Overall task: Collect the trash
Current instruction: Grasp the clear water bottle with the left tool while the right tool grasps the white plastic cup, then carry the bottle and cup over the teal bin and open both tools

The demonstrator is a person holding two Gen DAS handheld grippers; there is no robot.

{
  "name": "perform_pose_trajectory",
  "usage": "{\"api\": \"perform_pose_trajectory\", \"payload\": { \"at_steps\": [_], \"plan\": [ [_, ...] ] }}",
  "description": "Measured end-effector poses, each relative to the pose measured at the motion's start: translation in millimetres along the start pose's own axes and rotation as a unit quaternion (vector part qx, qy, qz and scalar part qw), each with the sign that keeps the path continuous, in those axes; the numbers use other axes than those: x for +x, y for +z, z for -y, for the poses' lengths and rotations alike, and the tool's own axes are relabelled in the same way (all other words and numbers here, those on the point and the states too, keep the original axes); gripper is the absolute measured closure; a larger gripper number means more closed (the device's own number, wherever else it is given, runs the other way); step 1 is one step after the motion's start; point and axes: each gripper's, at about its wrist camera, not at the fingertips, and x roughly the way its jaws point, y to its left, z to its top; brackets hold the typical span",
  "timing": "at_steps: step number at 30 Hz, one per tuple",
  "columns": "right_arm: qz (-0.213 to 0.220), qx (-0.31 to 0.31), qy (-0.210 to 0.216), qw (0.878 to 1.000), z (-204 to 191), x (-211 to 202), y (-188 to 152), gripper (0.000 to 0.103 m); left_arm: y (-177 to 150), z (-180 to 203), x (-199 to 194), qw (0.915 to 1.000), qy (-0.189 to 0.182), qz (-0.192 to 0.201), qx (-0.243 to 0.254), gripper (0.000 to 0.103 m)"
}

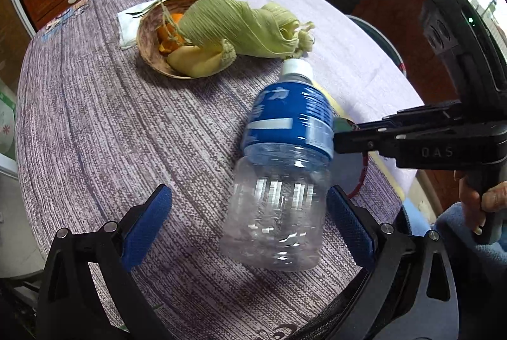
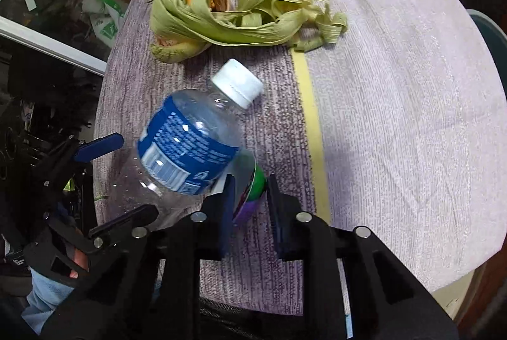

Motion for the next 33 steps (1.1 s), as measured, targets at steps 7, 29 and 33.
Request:
{"api": "perform_pose_trajectory", "payload": {
  "at_steps": [7,29,33],
  "plan": [
    [0.060,-0.007,-0.058,0.996,17.1,-26.6,6.8,0.097,4.9,8.9,15.3,0.9999,0.004,-0.012,0.010,0.005],
    [0.070,0.032,-0.037,0.996,59.3,-39.5,-3.3,0.097,0.5,40.0,7.4,0.9996,0.022,0.011,0.011,0.038],
    [0.080,0.039,-0.033,0.995,68.3,-49.7,-5.3,0.097,9.7,52.9,-5.5,0.9995,0.011,0.026,0.016,0.038]
  ]
}}
